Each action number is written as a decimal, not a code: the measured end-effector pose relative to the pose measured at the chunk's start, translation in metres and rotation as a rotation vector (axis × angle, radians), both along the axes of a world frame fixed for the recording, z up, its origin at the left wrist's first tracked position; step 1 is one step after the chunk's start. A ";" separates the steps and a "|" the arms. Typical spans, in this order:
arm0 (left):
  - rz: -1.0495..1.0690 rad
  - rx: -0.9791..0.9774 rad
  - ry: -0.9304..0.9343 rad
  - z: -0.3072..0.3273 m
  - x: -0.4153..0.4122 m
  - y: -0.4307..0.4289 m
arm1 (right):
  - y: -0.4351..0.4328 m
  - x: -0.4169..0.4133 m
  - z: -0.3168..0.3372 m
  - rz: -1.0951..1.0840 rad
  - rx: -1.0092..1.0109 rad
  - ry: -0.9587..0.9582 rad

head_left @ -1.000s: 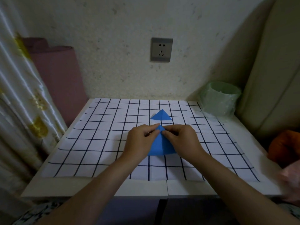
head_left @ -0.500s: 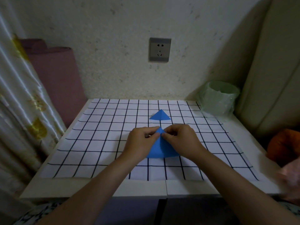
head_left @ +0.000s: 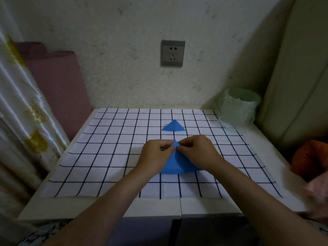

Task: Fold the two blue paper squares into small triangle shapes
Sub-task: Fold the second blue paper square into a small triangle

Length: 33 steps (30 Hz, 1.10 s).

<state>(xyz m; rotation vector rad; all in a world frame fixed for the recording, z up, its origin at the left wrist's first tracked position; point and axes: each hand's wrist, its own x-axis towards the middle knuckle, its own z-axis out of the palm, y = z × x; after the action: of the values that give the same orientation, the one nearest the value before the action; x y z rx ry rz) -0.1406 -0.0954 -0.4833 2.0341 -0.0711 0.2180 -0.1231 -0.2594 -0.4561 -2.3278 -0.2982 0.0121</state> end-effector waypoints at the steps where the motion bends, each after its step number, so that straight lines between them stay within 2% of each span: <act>1: -0.001 0.000 -0.001 0.000 0.000 0.000 | 0.000 0.001 0.000 -0.004 0.003 0.002; 6: -0.001 0.029 0.036 0.001 0.002 0.000 | -0.001 0.004 -0.003 -0.025 -0.020 0.041; 16: -0.047 0.391 0.187 0.003 0.005 0.015 | 0.004 0.015 -0.013 -0.056 -0.240 0.161; 18: -0.049 0.467 0.121 0.002 0.001 0.015 | 0.006 0.014 -0.014 -0.052 -0.276 0.147; 20: -0.091 0.536 -0.026 0.002 -0.002 0.013 | 0.008 0.013 -0.014 -0.052 -0.312 0.126; 23: -0.279 0.580 -0.129 0.005 -0.005 0.011 | 0.010 0.010 -0.013 -0.067 -0.346 0.102; 26: -0.392 0.697 -0.124 0.005 -0.003 0.010 | 0.012 0.007 -0.015 -0.086 -0.421 0.030; 33: -0.395 0.741 -0.159 0.002 -0.003 0.010 | 0.009 -0.004 -0.020 -0.048 -0.602 -0.327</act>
<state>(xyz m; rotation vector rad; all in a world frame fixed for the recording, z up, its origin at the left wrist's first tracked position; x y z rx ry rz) -0.1440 -0.0855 -0.4809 2.6690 -0.7395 0.1070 -0.1273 -0.2508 -0.4762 -2.9353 -0.4480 -0.3504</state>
